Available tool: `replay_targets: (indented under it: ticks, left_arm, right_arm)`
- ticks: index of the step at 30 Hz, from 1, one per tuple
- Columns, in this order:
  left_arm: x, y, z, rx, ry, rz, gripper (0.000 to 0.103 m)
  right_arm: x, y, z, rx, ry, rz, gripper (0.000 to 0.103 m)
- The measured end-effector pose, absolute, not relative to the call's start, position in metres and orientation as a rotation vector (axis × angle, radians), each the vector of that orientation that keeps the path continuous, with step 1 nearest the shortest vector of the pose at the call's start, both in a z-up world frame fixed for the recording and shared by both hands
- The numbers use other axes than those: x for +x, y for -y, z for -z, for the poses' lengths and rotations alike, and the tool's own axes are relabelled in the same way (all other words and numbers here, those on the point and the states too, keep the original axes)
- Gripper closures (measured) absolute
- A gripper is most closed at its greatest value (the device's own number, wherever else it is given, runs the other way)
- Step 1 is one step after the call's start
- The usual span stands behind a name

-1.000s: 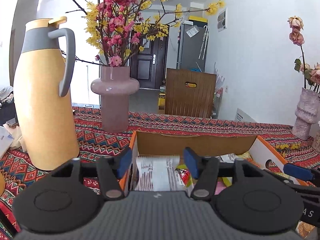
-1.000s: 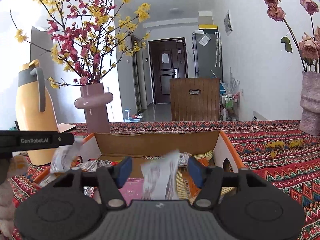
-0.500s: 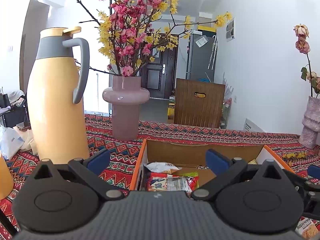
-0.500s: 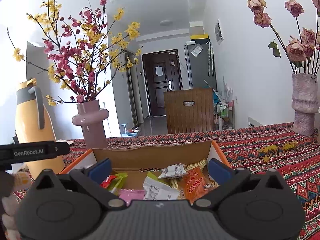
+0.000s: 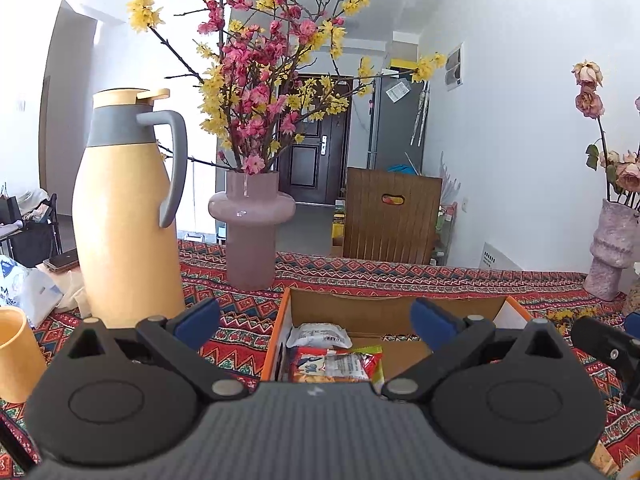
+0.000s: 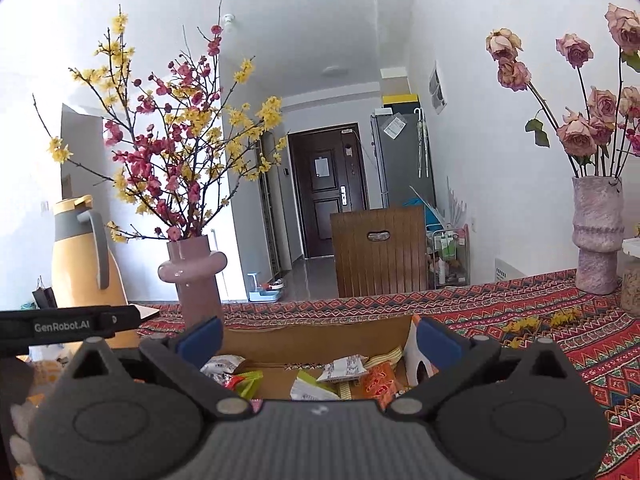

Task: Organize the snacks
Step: 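Open both grippers to drop the white packets into the box, then lower the right gripper onto the pumpkin-seed cookie packet and close it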

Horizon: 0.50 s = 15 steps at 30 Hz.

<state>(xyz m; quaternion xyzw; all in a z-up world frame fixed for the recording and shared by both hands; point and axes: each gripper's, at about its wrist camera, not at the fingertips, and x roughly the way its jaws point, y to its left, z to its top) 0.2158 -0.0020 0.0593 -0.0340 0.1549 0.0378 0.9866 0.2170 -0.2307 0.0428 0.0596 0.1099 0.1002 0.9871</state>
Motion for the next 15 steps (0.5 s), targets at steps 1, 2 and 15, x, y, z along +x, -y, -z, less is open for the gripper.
replay_targets:
  ticks: [1,2,15]
  left_arm:
    - [0.213,0.001,-0.059,-0.066,-0.314,-0.075,0.0]
    - [0.209,0.001,-0.059,-0.065,-0.316,-0.075,0.0]
    - [0.172,-0.013,-0.035,-0.04,-0.385,-0.066,0.0]
  right_arm:
    - [0.214,0.232,-0.042,0.118,-0.226,-0.199,0.0]
    - [0.211,0.234,-0.041,0.116,-0.233,-0.195,0.0]
    - [0.178,0.256,-0.017,0.088,-0.335,-0.157,0.0]
